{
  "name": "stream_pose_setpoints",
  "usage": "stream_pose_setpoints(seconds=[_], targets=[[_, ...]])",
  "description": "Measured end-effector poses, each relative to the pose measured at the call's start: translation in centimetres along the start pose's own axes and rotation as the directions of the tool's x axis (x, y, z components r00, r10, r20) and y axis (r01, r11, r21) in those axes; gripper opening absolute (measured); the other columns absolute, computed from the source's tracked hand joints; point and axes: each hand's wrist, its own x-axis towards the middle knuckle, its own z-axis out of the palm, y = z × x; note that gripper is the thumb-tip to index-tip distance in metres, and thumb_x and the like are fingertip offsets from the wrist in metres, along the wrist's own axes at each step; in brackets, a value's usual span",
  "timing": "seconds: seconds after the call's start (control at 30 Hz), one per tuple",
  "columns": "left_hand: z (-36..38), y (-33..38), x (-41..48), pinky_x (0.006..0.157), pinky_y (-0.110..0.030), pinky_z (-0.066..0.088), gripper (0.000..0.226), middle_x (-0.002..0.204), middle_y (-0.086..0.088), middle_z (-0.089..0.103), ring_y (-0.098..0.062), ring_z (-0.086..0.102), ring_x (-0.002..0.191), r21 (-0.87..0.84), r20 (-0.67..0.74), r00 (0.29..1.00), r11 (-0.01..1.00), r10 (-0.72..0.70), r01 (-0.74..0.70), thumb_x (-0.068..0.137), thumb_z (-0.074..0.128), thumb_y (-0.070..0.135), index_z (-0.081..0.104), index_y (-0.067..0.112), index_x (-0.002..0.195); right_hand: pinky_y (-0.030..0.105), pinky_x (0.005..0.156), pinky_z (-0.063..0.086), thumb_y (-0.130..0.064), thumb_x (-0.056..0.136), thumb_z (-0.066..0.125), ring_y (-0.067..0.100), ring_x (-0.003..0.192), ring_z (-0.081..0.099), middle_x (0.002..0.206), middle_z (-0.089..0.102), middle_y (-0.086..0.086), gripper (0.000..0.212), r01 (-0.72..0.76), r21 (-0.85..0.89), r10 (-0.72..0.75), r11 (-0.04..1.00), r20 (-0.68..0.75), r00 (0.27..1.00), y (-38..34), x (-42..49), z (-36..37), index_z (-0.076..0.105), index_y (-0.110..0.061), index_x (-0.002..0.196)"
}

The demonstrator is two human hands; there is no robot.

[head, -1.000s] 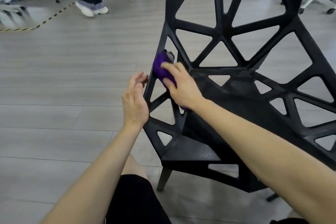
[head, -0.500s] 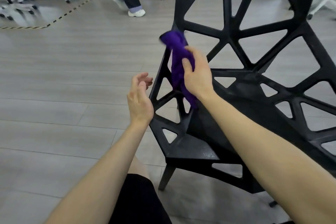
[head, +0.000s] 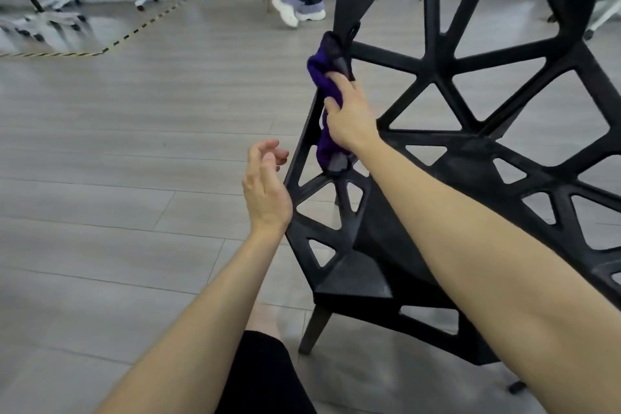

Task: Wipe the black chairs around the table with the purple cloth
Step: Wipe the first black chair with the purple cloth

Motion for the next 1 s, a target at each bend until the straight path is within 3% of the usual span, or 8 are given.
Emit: stream_pose_setpoints(seconds=[0.1, 0.23, 0.37, 0.5, 0.6, 0.67, 0.8, 1.0], targets=[[0.0, -0.1, 0.0, 0.094, -0.047, 0.053, 0.044, 0.101, -0.003, 0.075, -0.023, 0.070, 0.099, -0.023, -0.042, 0.999, 1.000, 0.004, -0.005, 0.098, 0.031, 0.037, 0.064, 0.017, 0.119, 0.047, 0.102, 0.051, -0.019, 0.107, 0.051, 0.024, 0.121, 0.058, 0.138, 0.052, -0.004, 0.048, 0.145, -0.080, -0.131, 0.986, 0.159, 0.979, 1.4, -5.7, 0.1, 0.051, -0.039, 0.151], [-0.2, 0.2, -0.1, 0.089, -0.044, 0.054, 0.038, 0.098, 0.002, 0.072, -0.013, 0.068, 0.095, -0.078, -0.121, 0.993, 0.997, -0.018, 0.008, 0.100, 0.034, 0.027, 0.065, 0.009, 0.115, 0.014, 0.095, 0.034, -0.012, 0.105, 0.058, 0.011, 0.111, 0.056, 0.129, 0.060, -0.005, 0.039, 0.399, -0.129, -0.272, 0.908, 0.541, 0.795, 3.0, -9.0, -3.1, 0.069, -0.032, 0.137], [-1.8, -0.2, -0.6, 0.088, -0.045, 0.055, 0.034, 0.094, 0.000, 0.071, -0.017, 0.067, 0.091, -0.072, -0.200, 0.979, 0.997, -0.034, 0.020, 0.103, 0.035, 0.028, 0.066, 0.014, 0.109, 0.034, 0.102, 0.044, -0.012, 0.101, 0.060, 0.023, 0.111, 0.057, 0.122, 0.059, 0.000, 0.036, 0.449, -0.169, -0.317, 0.878, 0.497, 0.808, 2.8, -11.5, -3.0, 0.073, -0.029, 0.130], [-3.0, -0.8, -0.6, 0.091, -0.046, 0.054, 0.034, 0.096, 0.001, 0.072, -0.017, 0.069, 0.096, 0.067, -0.123, 0.987, 0.993, 0.103, -0.095, 0.103, 0.039, 0.033, 0.069, 0.016, 0.101, 0.030, 0.106, 0.038, -0.008, 0.096, 0.065, 0.020, 0.110, 0.048, 0.124, 0.060, -0.004, 0.038, 0.573, -0.116, -0.378, 0.811, 0.643, 0.666, 4.5, -13.3, -5.5, 0.075, -0.032, 0.125], [-1.9, 0.8, -1.0, 0.089, -0.041, 0.050, 0.028, 0.102, 0.001, 0.070, -0.017, 0.062, 0.099, 0.272, 0.068, 0.951, 0.911, 0.303, -0.310, 0.104, 0.047, 0.029, 0.070, 0.013, 0.103, 0.044, 0.105, 0.044, -0.013, 0.095, 0.061, 0.026, 0.120, 0.048, 0.132, 0.056, -0.004, 0.046, 0.477, -0.464, -0.159, 0.746, 0.571, 0.805, 8.8, -10.3, -9.0, 0.070, -0.037, 0.133], [-0.3, 2.2, -1.4, 0.089, -0.037, 0.047, 0.024, 0.102, 0.005, 0.068, -0.018, 0.059, 0.099, 0.340, 0.295, 0.883, 0.824, 0.365, -0.454, 0.104, 0.050, 0.031, 0.068, 0.016, 0.102, 0.052, 0.106, 0.044, -0.019, 0.097, 0.058, 0.032, 0.133, 0.043, 0.141, 0.051, -0.002, 0.049, 0.275, -0.657, 0.042, 0.702, 0.424, 0.905, 11.6, -8.9, -10.5, 0.063, -0.040, 0.141], [3.2, 2.6, -1.7, 0.100, -0.040, 0.042, 0.035, 0.104, 0.002, 0.072, -0.022, 0.061, 0.105, 0.470, 0.634, 0.710, 0.577, 0.306, -0.668, 0.104, 0.043, 0.039, 0.070, 0.018, 0.103, 0.053, 0.103, 0.049, -0.039, 0.094, 0.054, 0.026, 0.127, 0.042, 0.134, 0.053, -0.006, 0.044, 0.219, -0.593, 0.078, 0.775, 0.435, 0.897, 10.7, -12.8, -11.5, 0.066, -0.041, 0.136], [9.0, 0.9, -0.7, 0.122, -0.045, 0.031, 0.057, 0.118, -0.015, 0.074, -0.032, 0.062, 0.118, 0.525, 0.814, 0.567, 0.259, 0.124, -0.811, 0.100, 0.026, 0.037, 0.067, 0.006, 0.122, 0.045, 0.097, 0.053, -0.064, 0.102, 0.039, 0.017, 0.109, 0.043, 0.119, 0.053, -0.011, 0.045, 0.290, -0.491, -0.039, 0.821, 0.459, 0.888, 11.2, -18.2, -13.8, 0.069, -0.045, 0.129]])
